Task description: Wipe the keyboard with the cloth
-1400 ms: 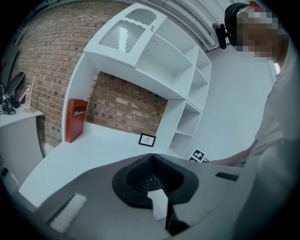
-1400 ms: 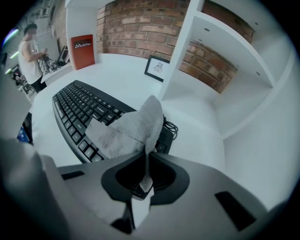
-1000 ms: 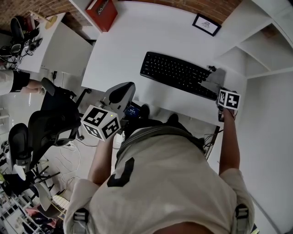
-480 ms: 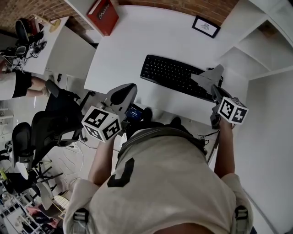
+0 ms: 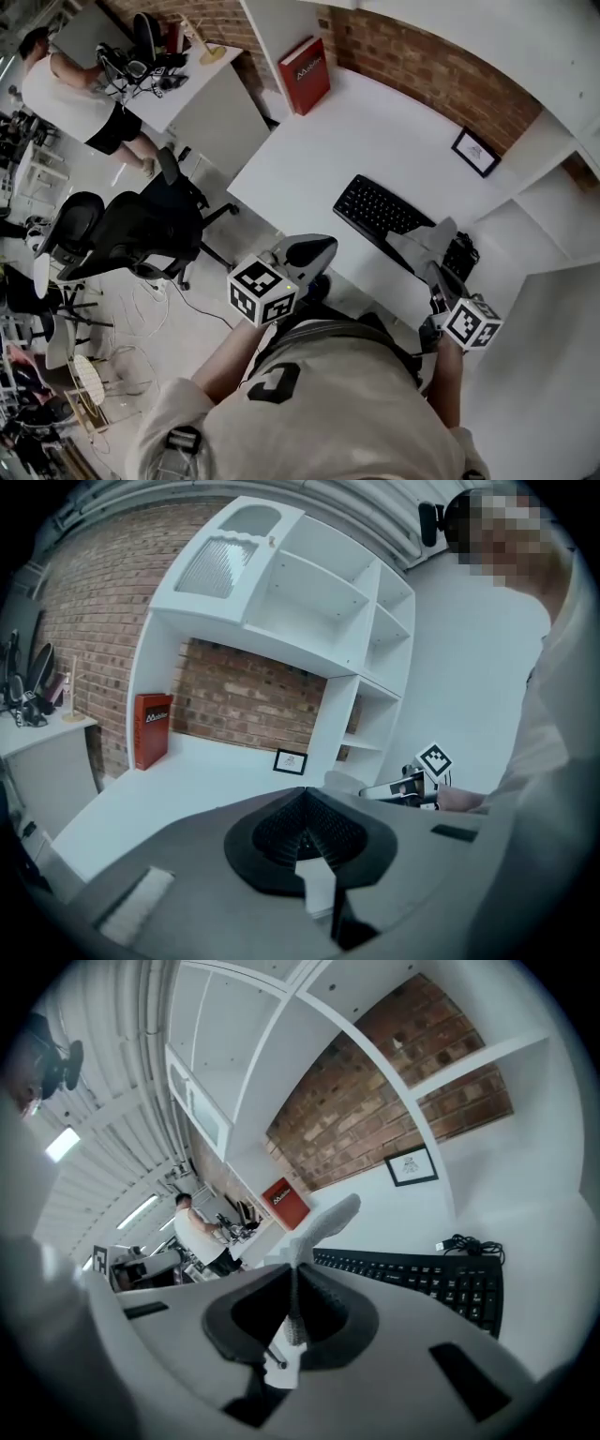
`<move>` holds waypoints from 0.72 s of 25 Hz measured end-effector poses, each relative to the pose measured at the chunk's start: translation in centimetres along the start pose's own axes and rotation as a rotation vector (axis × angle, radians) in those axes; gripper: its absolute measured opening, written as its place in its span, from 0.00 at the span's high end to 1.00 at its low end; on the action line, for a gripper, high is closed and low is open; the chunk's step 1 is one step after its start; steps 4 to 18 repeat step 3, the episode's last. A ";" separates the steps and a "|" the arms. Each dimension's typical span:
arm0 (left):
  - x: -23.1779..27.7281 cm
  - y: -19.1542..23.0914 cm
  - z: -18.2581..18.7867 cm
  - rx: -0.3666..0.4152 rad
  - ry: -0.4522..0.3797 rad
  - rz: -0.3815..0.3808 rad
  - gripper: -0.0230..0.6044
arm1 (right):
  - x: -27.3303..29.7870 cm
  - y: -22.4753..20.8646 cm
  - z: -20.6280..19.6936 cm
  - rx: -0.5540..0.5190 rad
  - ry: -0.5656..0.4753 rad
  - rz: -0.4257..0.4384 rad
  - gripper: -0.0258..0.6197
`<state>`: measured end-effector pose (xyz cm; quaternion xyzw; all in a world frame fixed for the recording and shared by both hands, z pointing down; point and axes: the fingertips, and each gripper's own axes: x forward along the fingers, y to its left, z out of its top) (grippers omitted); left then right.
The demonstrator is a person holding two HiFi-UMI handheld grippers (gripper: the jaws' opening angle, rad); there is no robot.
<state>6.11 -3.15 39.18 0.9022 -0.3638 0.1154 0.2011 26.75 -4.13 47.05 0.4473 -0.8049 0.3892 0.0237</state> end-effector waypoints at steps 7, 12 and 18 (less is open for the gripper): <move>-2.3 -2.2 -1.5 -0.025 0.052 -0.008 0.96 | -1.6 2.6 -2.9 0.023 0.051 0.032 0.94; -2.3 -2.2 -1.5 -0.025 0.052 -0.008 0.96 | -1.6 2.6 -2.9 0.023 0.051 0.032 0.94; -2.3 -2.2 -1.5 -0.025 0.052 -0.008 0.96 | -1.6 2.6 -2.9 0.023 0.051 0.032 0.94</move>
